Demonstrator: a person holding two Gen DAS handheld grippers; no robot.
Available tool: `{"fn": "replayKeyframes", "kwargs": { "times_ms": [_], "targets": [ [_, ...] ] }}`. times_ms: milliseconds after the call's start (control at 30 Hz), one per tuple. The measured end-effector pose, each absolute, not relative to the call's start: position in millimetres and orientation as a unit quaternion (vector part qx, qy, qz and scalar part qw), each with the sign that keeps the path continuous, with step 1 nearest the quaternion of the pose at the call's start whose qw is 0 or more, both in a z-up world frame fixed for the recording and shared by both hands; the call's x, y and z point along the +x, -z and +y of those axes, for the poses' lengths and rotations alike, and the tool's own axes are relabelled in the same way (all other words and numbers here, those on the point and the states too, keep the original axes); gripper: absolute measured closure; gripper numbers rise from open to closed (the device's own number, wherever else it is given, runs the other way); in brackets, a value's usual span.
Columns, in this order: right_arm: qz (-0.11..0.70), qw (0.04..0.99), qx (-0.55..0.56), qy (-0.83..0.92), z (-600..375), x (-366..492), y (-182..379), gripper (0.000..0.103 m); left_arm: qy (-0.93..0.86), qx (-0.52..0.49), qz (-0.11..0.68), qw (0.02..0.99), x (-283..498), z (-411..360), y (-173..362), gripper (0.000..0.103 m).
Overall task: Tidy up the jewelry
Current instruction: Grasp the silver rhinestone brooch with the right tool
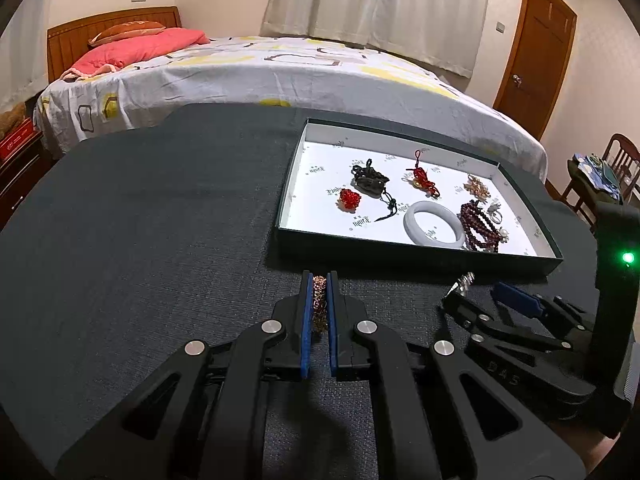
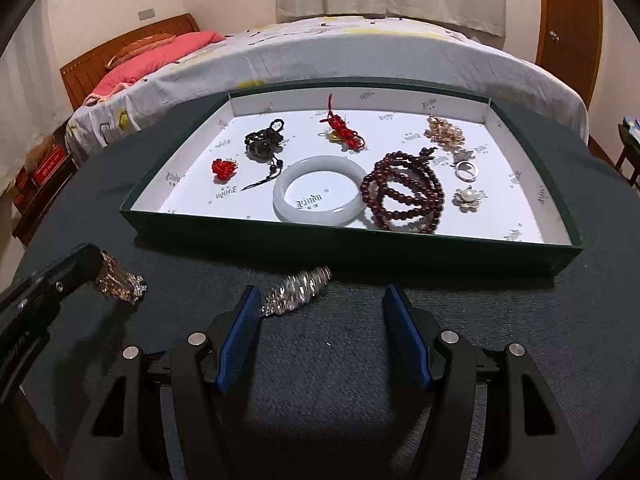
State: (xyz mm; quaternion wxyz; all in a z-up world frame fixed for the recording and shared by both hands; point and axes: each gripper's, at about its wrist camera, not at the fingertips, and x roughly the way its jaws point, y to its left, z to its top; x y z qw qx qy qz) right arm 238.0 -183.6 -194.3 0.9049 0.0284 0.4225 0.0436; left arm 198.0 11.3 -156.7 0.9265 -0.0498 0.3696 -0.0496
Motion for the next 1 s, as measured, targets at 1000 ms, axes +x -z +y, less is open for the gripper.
{"fn": "replayKeyframes", "kwargs": {
  "times_ms": [1000],
  "targets": [
    [0.402,0.913,0.035,-0.054,-204,231,189,0.079,0.05,-0.055,0.368,0.927,197,10,156,0.096]
  ]
}}
